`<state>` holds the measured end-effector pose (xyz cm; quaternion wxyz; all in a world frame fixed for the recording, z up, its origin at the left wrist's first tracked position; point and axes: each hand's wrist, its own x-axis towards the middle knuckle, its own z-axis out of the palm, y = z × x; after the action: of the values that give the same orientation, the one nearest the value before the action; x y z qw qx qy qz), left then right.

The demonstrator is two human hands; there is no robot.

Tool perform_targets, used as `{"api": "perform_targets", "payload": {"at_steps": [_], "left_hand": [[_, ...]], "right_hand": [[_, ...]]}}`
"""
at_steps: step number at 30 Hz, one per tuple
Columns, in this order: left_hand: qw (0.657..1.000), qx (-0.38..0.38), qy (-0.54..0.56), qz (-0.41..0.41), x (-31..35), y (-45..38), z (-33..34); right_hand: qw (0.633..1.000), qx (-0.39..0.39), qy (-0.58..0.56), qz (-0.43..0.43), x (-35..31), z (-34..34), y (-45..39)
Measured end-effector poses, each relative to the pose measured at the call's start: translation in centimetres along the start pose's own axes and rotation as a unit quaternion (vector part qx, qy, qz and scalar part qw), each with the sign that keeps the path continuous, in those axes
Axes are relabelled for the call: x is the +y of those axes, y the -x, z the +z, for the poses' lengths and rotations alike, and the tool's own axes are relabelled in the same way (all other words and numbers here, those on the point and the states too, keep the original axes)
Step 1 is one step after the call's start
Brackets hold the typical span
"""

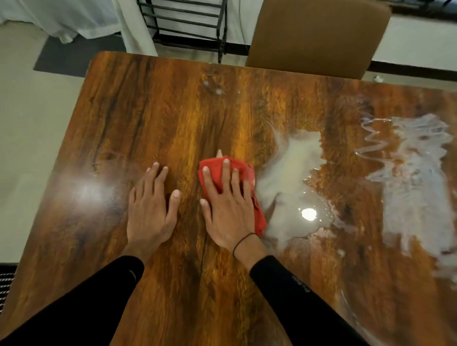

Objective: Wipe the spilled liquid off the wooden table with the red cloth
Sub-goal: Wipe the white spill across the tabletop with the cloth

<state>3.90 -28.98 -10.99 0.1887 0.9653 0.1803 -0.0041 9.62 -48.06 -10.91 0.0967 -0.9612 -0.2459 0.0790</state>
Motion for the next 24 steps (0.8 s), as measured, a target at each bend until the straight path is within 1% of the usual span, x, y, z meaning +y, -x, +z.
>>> {"api": "perform_targets", "payload": {"at_steps": [3,5,7,9,12,15,17,19,21,24], "left_hand": [[1.000,0.009,0.003,0.010,-0.1,0.0,0.2],[1.000,0.013,0.010,0.009,-0.2,0.0,0.1],[1.000,0.016,0.014,0.013,0.0,0.0,0.1],[1.000,0.022,0.015,0.015,0.0,0.0,0.1],[0.999,0.022,0.019,0.017,-0.1,0.2,0.2],[0.999,0.021,0.025,0.020,-0.3,0.0,0.3],[0.999,0.022,0.025,0.023,-0.5,0.1,0.4],[0.999,0.021,0.024,0.023,-0.6,0.1,0.5],[0.999,0.021,0.023,0.022,-0.6,0.1,0.6],[0.999,0.022,0.021,0.024,-0.6,0.1,0.6]], "right_hand": [[0.997,-0.009,0.009,-0.070,1.3,-0.2,0.4],[0.989,-0.015,0.020,-0.144,2.0,0.1,2.2],[0.981,-0.018,0.019,-0.194,3.2,0.5,5.0],[0.976,-0.027,0.016,-0.216,4.4,1.0,8.4],[0.977,-0.040,0.019,-0.209,6.3,1.2,13.3],[0.983,-0.048,0.033,-0.177,8.7,0.8,17.5],[0.988,-0.049,0.052,-0.136,10.6,0.4,19.5],[0.996,-0.034,0.049,-0.067,12.8,-0.4,19.7],[0.999,-0.003,0.033,0.025,15.2,-1.1,18.1],[0.988,0.043,0.014,0.149,18.2,-2.5,13.6]]}}
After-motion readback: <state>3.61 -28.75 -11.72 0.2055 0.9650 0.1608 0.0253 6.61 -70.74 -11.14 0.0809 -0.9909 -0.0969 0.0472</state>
